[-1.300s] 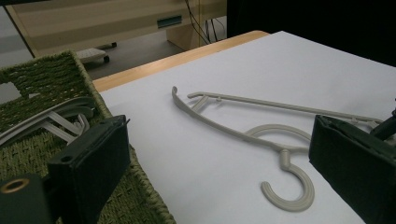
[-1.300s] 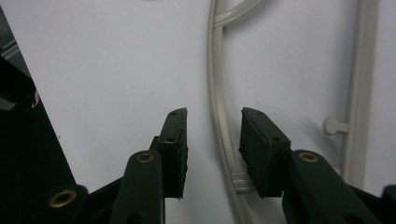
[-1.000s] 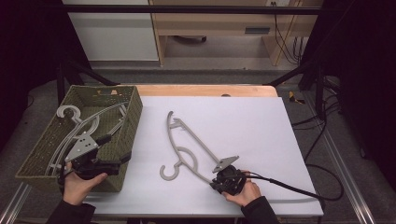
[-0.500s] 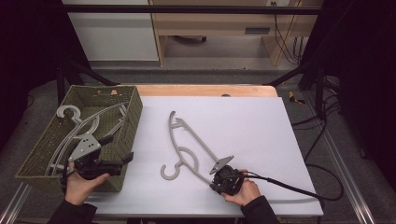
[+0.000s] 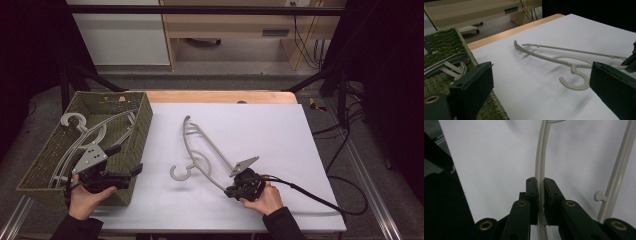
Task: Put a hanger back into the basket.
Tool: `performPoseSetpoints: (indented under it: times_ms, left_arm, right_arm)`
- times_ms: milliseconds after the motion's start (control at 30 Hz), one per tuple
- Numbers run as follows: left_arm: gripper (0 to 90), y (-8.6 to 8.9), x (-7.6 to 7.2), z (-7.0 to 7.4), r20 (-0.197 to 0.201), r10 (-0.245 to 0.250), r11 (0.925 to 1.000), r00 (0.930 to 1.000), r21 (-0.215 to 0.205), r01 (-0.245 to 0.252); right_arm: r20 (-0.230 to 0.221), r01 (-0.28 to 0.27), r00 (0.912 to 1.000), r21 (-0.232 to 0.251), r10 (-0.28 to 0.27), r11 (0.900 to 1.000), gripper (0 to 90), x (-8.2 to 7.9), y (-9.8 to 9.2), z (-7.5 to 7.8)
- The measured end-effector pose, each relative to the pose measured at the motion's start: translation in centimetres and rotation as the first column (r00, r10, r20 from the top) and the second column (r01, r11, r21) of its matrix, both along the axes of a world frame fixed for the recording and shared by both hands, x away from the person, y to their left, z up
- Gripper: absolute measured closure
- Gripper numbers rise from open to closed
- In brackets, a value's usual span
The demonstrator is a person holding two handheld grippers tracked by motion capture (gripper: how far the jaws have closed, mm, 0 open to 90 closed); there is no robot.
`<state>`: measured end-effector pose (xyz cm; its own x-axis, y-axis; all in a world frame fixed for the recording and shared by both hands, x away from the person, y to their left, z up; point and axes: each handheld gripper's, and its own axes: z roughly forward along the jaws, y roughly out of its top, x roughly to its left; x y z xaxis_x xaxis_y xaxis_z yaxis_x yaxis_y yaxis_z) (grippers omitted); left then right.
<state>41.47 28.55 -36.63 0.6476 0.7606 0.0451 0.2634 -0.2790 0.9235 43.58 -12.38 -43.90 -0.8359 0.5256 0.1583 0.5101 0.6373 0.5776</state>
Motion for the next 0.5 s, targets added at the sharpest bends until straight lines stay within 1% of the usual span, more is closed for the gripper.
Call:
performPoseSetpoints:
  times_ms: [133, 200, 233, 267, 300, 333, 400, 433, 467, 500]
  left_arm:
    - [4.8, -0.2, 0.0, 0.0, 0.001, -0.021, 0.9996, 0.9998, 0.019, 0.021]
    - [4.7, -0.4, 0.0, 0.0, 0.001, -0.033, 0.9989, 0.9995, 0.034, 0.033]
    - [4.6, -0.5, 0.0, 0.0, 0.002, -0.041, 0.9982, 0.9992, 0.044, 0.041]
    - [4.6, -0.6, 0.0, 0.1, 0.002, -0.050, 0.9975, 0.9987, 0.051, 0.050]
    - [4.5, -0.7, 0.0, 0.2, 0.005, -0.058, 0.9966, 0.9983, 0.059, 0.058]
    - [4.5, -0.8, -0.1, 0.3, 0.003, -0.068, 0.9960, 0.9977, 0.060, 0.067]
    - [4.4, -1.1, -0.1, 0.4, 0.003, -0.087, 0.9933, 0.9962, 0.077, 0.086]
    - [4.3, -1.3, -0.1, 0.4, 0.002, -0.096, 0.9914, 0.9953, 0.089, 0.096]
    - [4.3, -1.5, -0.1, 0.5, 0.003, -0.106, 0.9894, 0.9943, 0.100, 0.106]
    - [4.3, -1.7, -0.1, 0.4, 0.001, -0.118, 0.9865, 0.9930, 0.114, 0.117]
  right_arm:
    - [-0.010, -0.020, 0.9997, 0.054, 0.021, 0.998, 83.4, 0.2, -0.9, 1.3]
    - [0.001, -0.015, 0.9999, 0.083, 0.015, 0.996, 83.4, 0.3, -1.3, 1.9]
    - [-0.005, -0.023, 0.9997, 0.097, 0.024, 0.995, 83.4, 0.3, -1.5, 2.2]
    - [0.004, -0.026, 0.9997, 0.119, 0.025, 0.993, 83.3, 0.3, -1.7, 2.6]
    - [0.003, -0.040, 0.9992, 0.126, 0.040, 0.991, 83.4, 0.4, -2.0, 3.0]
    - [0.013, -0.059, 0.9982, 0.132, 0.058, 0.990, 83.3, 0.5, -2.2, 3.3]
    - [0.005, -0.077, 0.9970, 0.153, 0.077, 0.985, 83.3, 0.5, -2.6, 3.7]
    - [0.015, -0.102, 0.9947, 0.160, 0.101, 0.982, 83.3, 0.7, -2.9, 3.9]
    - [0.011, -0.108, 0.9941, 0.166, 0.108, 0.980, 83.2, 0.7, -3.0, 4.1]
    - [0.007, -0.126, 0.9919, 0.172, 0.127, 0.977, 83.2, 0.7, -3.1, 4.2]
